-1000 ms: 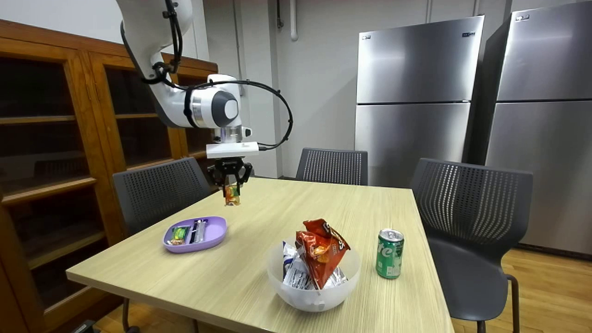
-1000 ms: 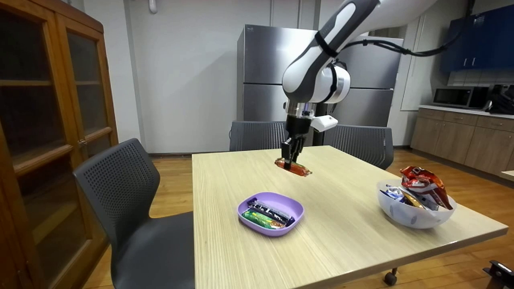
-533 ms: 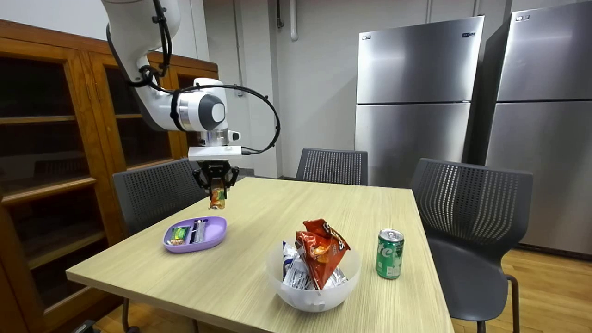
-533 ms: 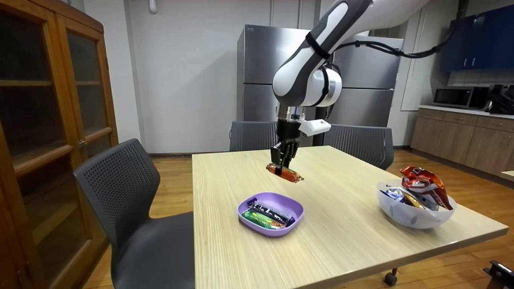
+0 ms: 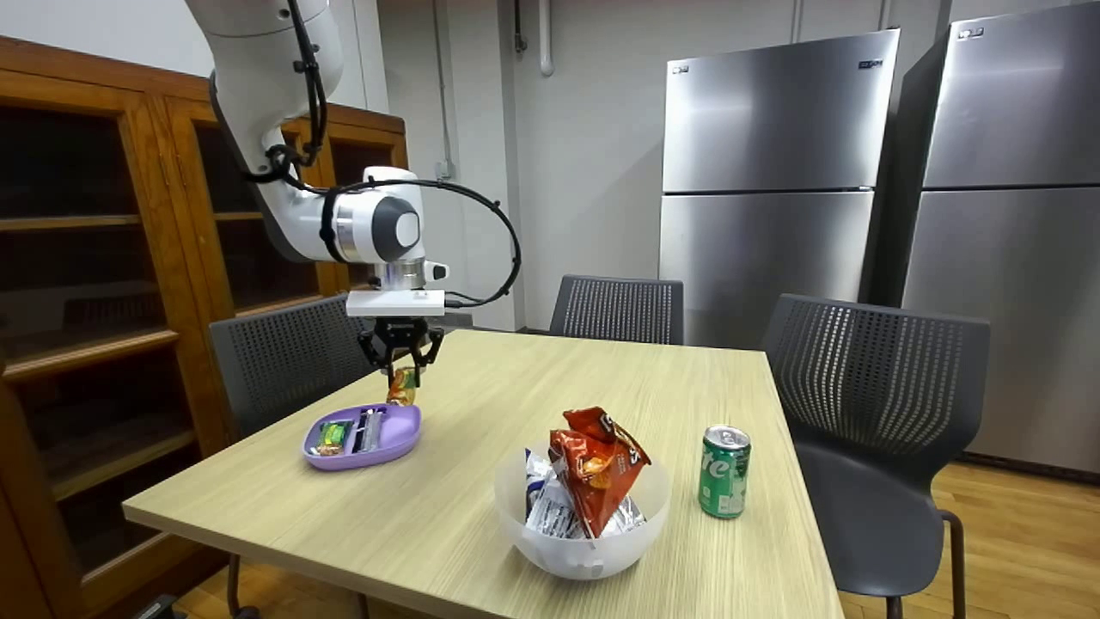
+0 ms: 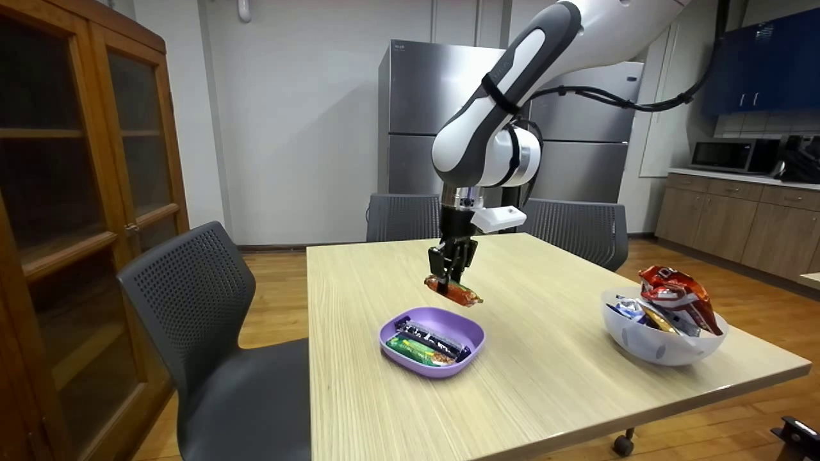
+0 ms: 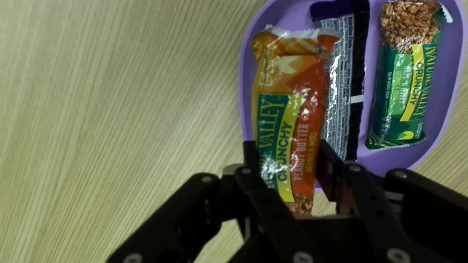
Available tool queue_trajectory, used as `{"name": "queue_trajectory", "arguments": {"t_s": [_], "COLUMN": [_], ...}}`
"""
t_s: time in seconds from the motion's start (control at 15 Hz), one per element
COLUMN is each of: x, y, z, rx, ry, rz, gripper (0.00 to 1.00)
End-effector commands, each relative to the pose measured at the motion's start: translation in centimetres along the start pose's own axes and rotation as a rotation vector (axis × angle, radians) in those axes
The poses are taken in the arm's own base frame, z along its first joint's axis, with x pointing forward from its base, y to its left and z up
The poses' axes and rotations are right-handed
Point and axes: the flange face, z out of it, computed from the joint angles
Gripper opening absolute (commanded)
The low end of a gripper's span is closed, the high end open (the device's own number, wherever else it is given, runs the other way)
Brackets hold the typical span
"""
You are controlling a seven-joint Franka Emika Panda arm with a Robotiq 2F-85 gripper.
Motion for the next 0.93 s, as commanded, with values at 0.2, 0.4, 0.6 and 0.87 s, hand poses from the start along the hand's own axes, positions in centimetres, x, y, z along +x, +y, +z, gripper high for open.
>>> {"name": "queue_trajectory", "arguments": {"t_s": [0.2, 0.4, 0.6, 0.87], "x": [1.9, 2.5, 2.6, 2.6], "y": [-1.1, -1.5, -1.6, -1.6], "z": [2.3, 3.6, 4.7, 4.6], "rx": [0.004, 0.006, 0.010, 0.028], "ry": [-0.007, -0.011, -0.021, -0.027], "rz": [0.036, 0.018, 0.006, -0.018], "gripper": [0.17, 0.17, 0.17, 0.69]}}
